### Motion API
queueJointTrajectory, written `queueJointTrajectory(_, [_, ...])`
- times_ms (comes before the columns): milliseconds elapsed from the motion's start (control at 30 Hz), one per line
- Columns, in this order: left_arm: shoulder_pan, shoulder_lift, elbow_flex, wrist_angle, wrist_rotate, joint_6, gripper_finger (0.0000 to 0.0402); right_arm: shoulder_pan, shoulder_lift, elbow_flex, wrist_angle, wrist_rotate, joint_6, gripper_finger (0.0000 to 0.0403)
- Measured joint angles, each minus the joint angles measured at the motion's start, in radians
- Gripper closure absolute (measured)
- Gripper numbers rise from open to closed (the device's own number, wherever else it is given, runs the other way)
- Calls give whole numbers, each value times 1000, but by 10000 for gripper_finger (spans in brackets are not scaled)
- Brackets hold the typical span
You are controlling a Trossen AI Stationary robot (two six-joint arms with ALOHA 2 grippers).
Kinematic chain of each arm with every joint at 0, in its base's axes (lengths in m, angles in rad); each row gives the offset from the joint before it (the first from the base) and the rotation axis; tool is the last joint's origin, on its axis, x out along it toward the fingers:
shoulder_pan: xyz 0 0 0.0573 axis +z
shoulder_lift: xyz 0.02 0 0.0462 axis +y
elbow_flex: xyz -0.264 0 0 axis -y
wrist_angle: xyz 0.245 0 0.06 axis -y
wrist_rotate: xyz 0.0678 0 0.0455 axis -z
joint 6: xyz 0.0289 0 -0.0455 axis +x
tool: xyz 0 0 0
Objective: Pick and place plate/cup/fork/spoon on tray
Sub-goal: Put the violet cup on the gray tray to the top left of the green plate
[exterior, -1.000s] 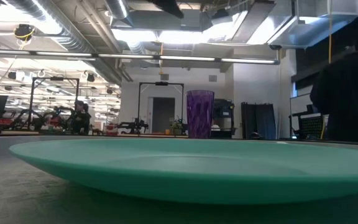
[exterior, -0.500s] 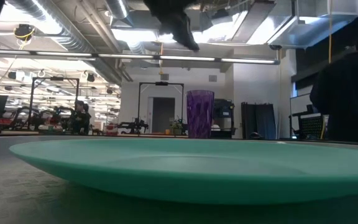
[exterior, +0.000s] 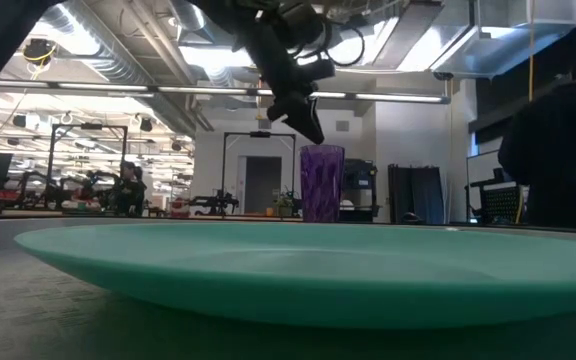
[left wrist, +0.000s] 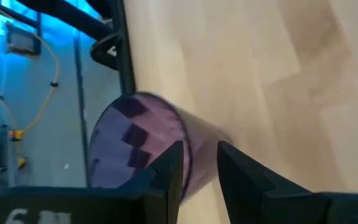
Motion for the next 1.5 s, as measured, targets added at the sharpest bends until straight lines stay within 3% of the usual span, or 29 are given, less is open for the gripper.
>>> queueJointTrajectory(433, [11,0,0,0,-49,14,311,0,0,0,0,0,-12,308])
queueJointTrajectory(800, [29,0,0,-21,7,9,311,0,0,0,0,0,-45,308])
queueJointTrajectory(1367, [34,64,0,-13,-1,71,312,0,-1,0,0,0,-50,308])
queueJointTrajectory(1500, [32,63,1,-5,-1,72,329,0,-1,0,0,0,-49,308])
